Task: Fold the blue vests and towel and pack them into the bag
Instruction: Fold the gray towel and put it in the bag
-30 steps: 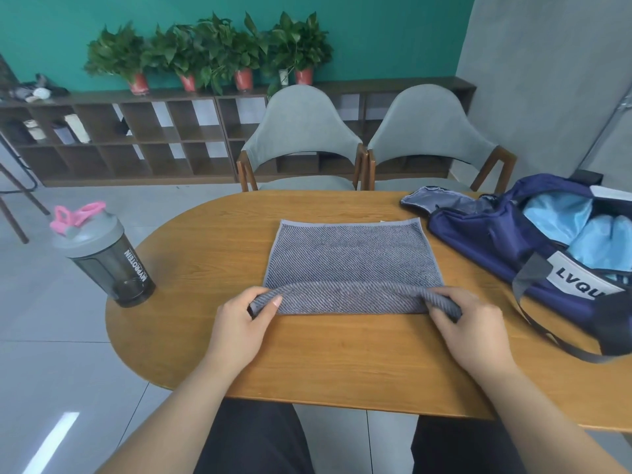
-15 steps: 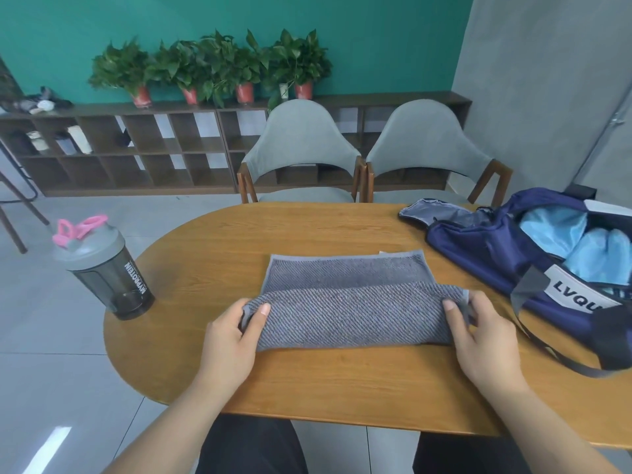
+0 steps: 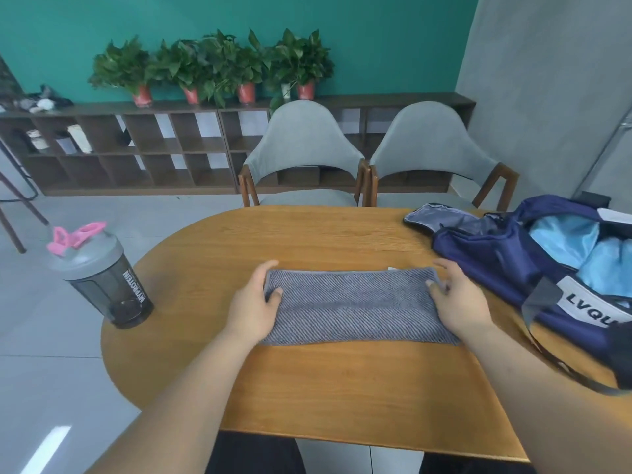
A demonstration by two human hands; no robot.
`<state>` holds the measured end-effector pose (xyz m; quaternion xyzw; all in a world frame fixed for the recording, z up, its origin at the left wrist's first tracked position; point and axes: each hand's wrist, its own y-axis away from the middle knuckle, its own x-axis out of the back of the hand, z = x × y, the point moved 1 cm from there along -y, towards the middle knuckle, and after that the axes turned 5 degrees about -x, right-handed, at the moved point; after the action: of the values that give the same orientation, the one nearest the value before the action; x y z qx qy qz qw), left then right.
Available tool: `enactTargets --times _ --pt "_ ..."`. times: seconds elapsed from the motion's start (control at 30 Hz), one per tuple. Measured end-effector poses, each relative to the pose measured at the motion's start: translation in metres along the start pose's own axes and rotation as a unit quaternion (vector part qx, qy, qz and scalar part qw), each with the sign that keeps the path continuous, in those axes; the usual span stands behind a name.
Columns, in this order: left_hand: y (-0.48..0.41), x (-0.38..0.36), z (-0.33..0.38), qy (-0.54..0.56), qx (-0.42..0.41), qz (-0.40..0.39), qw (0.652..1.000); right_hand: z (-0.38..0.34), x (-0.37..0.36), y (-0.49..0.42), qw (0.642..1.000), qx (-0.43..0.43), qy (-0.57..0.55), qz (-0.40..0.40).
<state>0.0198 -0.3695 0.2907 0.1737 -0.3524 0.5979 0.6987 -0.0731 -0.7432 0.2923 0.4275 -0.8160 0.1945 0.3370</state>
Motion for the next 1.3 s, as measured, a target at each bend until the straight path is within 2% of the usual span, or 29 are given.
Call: enactTargets --times 0.07,0.17,0.43,0.6,0.67,0.77,0.83,0.87,0.9,0.97,1.07,1.13,1.3 --pt "0.006 -0.004 0.000 -0.034 -0.051 0.045 0.997 0.003 -0.001 0.004 1.000 0.026 -0.005 0.015" --pt "0.002 -0.003 -0.001 -0.044 -0.072 0.068 0.994 0.005 0.001 0.000 0.999 0.048 0.000 0.013" --pt "-0.008 0.000 0.003 -0.148 -0.120 0.047 0.980 -0.008 0.012 -0.008 0.999 0.044 0.000 0.013" --pt "-0.012 -0.008 -0.004 -0.233 -0.101 -0.007 0.967 -0.007 0.006 -0.011 0.997 0.060 0.048 0.026" --pt "-0.014 -0.008 -0.003 -0.260 -0.091 -0.033 0.961 -0.005 0.002 -0.013 0.993 0.069 0.090 0.029" --pt "-0.016 -0.007 0.010 -0.345 -0.074 -0.035 0.935 -0.012 -0.001 -0.014 0.964 0.044 0.261 0.029" --pt "-0.012 -0.011 0.029 -0.374 -0.099 -0.022 0.922 -0.027 -0.006 -0.011 0.931 0.082 0.348 0.070" --pt "-0.010 -0.015 0.043 -0.368 -0.124 -0.029 0.921 -0.037 -0.012 -0.007 0.923 0.122 0.354 0.085" --pt "-0.008 -0.021 0.056 -0.352 -0.149 -0.045 0.923 -0.050 -0.021 -0.003 0.925 0.160 0.337 0.076" --pt "-0.006 -0.039 0.077 -0.312 -0.170 -0.084 0.931 -0.073 -0.043 0.008 0.941 0.215 0.261 -0.008" --pt "-0.007 -0.060 0.072 -0.302 -0.129 -0.154 0.932 -0.072 -0.073 0.020 0.933 0.231 0.248 -0.118" --pt "-0.007 -0.060 0.052 -0.307 -0.096 -0.183 0.929 -0.055 -0.072 0.018 0.929 0.212 0.278 -0.121" --pt "-0.008 -0.041 0.022 -0.326 -0.069 -0.190 0.923 -0.026 -0.047 0.001 0.931 0.147 0.318 -0.099"
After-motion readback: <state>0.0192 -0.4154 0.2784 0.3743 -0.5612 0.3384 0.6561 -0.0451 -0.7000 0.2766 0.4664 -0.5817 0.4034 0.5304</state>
